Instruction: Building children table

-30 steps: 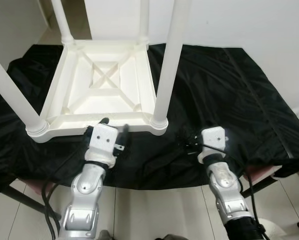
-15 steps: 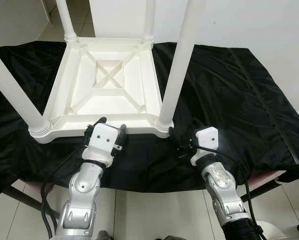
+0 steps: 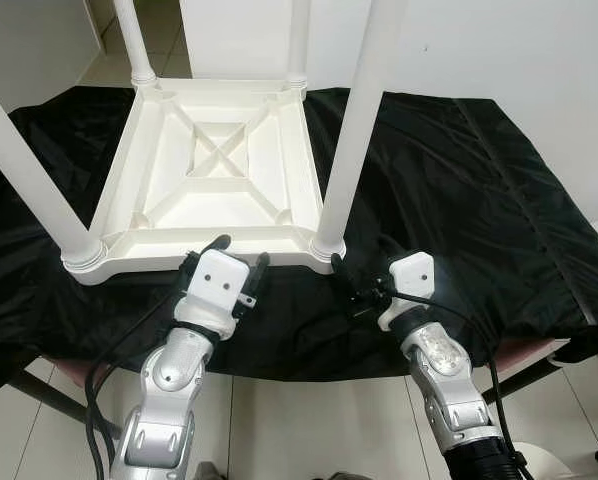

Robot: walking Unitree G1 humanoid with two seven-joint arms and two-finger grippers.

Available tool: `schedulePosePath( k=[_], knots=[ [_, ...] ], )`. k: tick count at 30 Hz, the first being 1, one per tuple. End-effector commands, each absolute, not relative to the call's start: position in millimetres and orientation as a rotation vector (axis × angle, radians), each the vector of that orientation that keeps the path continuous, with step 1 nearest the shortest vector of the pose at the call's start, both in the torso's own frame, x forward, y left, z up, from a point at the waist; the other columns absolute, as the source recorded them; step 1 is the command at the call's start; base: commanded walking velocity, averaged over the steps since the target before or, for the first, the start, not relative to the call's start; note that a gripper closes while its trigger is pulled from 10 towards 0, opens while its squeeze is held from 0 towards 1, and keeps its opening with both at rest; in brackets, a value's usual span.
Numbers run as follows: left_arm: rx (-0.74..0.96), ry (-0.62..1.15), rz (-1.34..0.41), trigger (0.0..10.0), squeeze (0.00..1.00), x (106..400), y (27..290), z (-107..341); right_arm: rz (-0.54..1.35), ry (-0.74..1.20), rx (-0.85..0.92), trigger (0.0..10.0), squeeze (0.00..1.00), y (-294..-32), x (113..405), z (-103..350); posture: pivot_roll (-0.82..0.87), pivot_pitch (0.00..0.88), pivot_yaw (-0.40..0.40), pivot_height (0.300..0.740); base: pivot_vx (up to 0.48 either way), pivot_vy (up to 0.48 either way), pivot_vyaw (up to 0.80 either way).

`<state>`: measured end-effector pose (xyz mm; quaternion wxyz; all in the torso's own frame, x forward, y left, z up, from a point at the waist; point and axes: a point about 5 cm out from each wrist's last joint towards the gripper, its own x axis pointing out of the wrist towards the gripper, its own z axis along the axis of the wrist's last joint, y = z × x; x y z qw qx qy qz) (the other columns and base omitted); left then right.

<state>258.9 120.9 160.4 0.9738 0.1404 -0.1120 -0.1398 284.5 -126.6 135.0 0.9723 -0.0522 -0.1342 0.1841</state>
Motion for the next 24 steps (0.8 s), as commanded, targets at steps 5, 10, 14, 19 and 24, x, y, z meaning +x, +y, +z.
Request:
schedulePosePath(
  k=[5, 10, 14, 19, 24],
  knots=[
    [0.297, -0.254, -0.296, 10.0, 0.00, 265.1, 114.7, 172.7, 0.420, -0.274, -0.091, 10.0, 0.00, -113.8, 288.9, 138.3, -0.08, 0.094, -0.013, 0.740, 0.000, 0.000, 0.00],
    [0.301, -0.246, -0.359, 10.0, 0.00, 262.3, 107.9, 173.5, 0.420, -0.296, -0.084, 10.0, 0.00, -110.0, 296.0, 145.4, -0.08, 0.087, -0.018, 0.740, 0.000, 0.000, 0.00],
    [0.313, -0.232, -0.460, 10.0, 0.00, 257.1, 102.6, 175.1, 0.401, -0.328, -0.053, 10.0, 0.00, -102.5, 307.6, 158.2, -0.07, 0.078, -0.021, 0.740, 0.000, 0.000, 0.00],
    [0.285, -0.229, -0.532, 10.0, 0.00, 252.9, 99.2, 180.7, 0.353, -0.357, -0.026, 10.0, 0.00, -94.3, 318.2, 170.6, -0.06, 0.069, -0.027, 0.740, 0.000, 0.000, 0.00],
    [0.298, -0.217, -0.590, 10.0, 0.00, 248.5, 94.6, 181.0, 0.335, -0.376, -0.009, 10.0, 0.00, -88.5, 321.8, 177.2, -0.06, 0.064, -0.033, 0.740, 0.000, 0.000, 0.00]
  ],
)
